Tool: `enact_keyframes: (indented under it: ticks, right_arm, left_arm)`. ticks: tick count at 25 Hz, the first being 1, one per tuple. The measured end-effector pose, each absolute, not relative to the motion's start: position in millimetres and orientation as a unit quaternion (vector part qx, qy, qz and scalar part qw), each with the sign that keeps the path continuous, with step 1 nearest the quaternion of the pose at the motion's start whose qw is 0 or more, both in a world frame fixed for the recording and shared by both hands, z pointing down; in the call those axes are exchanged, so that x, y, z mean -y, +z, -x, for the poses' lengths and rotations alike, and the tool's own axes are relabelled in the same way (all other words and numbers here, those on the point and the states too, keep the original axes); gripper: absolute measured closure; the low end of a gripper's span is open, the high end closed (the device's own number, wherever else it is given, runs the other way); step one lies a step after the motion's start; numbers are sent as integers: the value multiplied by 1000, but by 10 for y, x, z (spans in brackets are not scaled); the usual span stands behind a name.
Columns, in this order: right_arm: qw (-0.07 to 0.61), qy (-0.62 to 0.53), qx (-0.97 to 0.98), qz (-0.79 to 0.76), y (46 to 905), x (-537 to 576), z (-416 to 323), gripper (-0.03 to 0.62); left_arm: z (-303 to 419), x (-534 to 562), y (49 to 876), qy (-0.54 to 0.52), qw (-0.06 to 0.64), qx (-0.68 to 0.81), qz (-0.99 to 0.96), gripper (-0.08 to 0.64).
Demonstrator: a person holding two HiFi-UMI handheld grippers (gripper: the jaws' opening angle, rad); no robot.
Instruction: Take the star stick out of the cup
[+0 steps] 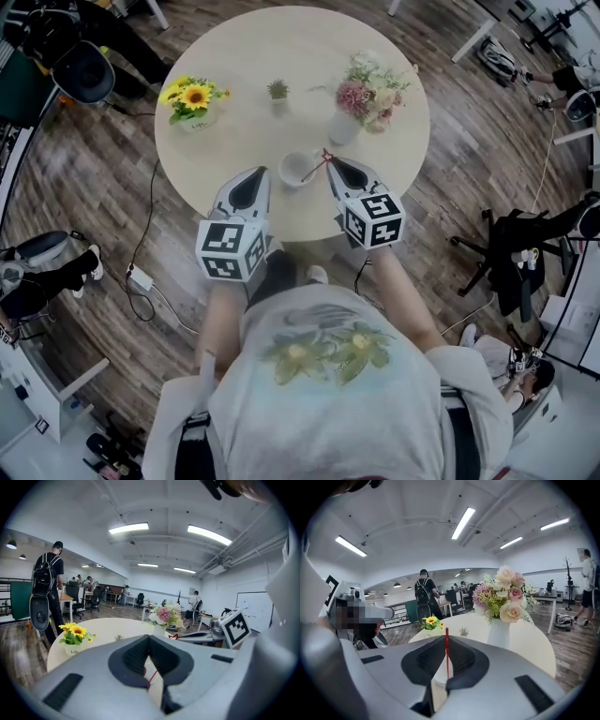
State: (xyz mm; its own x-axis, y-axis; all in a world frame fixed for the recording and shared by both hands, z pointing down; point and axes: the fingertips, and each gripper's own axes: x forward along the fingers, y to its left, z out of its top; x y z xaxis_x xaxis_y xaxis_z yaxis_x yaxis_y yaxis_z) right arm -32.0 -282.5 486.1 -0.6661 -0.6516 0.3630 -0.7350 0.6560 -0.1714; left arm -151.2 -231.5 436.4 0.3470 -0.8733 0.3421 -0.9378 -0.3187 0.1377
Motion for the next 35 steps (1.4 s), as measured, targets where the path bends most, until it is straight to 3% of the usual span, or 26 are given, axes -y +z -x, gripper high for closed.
enact_keyframes:
  ticks: [35]
  right_arm:
    - [65, 102, 920, -374, 3850, 2727, 376, 561]
  left_arm:
    - [1475, 2239, 4173, 91, 136, 560, -812, 558]
